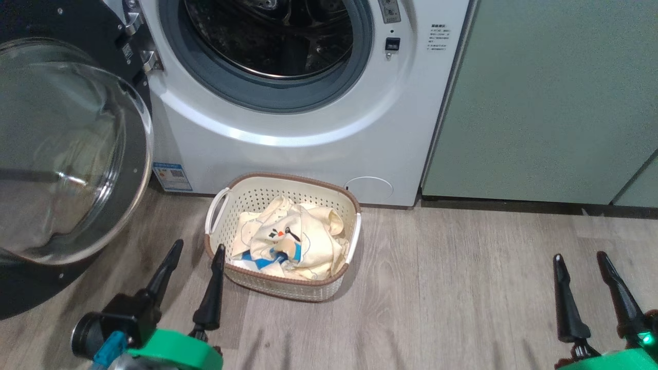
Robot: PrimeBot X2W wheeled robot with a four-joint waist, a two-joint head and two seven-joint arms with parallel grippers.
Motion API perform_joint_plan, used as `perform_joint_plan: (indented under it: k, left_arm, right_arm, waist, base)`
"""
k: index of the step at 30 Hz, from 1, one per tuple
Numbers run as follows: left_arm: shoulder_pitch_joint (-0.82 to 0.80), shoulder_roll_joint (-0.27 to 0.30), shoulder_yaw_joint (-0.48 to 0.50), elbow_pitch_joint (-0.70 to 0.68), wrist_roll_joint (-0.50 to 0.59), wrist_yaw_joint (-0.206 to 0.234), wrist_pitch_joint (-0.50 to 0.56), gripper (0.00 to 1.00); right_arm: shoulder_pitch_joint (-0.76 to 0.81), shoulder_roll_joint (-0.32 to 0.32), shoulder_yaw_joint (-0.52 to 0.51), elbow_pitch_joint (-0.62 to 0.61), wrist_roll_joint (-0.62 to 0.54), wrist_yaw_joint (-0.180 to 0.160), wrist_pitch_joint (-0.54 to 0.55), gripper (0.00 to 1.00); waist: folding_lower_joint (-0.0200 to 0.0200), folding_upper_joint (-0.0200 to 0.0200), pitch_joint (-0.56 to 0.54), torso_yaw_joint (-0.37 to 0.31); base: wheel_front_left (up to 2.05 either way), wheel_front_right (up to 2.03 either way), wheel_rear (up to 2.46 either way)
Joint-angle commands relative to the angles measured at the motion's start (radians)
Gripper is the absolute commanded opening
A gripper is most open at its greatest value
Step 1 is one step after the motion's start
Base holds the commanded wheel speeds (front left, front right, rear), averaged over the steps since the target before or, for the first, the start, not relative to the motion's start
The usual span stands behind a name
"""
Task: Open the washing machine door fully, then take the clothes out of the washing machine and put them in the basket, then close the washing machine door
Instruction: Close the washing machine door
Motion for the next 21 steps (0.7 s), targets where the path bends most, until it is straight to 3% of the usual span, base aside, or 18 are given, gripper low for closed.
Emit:
perform_joint_plan:
  k: [1,13,21]
  left_arm:
    - [-0.034,0.015,0.032,-0.032,-0.005,0.005,-0.007,1.00]
    - [-0.039,0.021,0.029,-0.037,-0.010,0.012,-0.006,1.00]
    - [-0.044,0.021,0.026,-0.037,-0.014,0.019,-0.011,1.00]
  right_arm:
    - [-0.032,-0.013,0.019,-0.028,-0.006,0.004,-0.006,1.00]
    - [-0.023,-0.014,0.005,-0.033,-0.008,0.004,-0.006,1.00]
    - [-0.016,-0.015,-0.001,-0.039,-0.010,0.004,-0.006,1.00]
  waist:
    - [0.0000,-0.0001,-0.001,0.001]
    - [0.0000,-0.0001,0.003,0.034]
    - [0.0000,-0.0001,0.006,0.139]
  base:
    - [0.00,0.00,0.00]
    - [0.00,0.00,0.00]
    - [0.00,0.00,0.00]
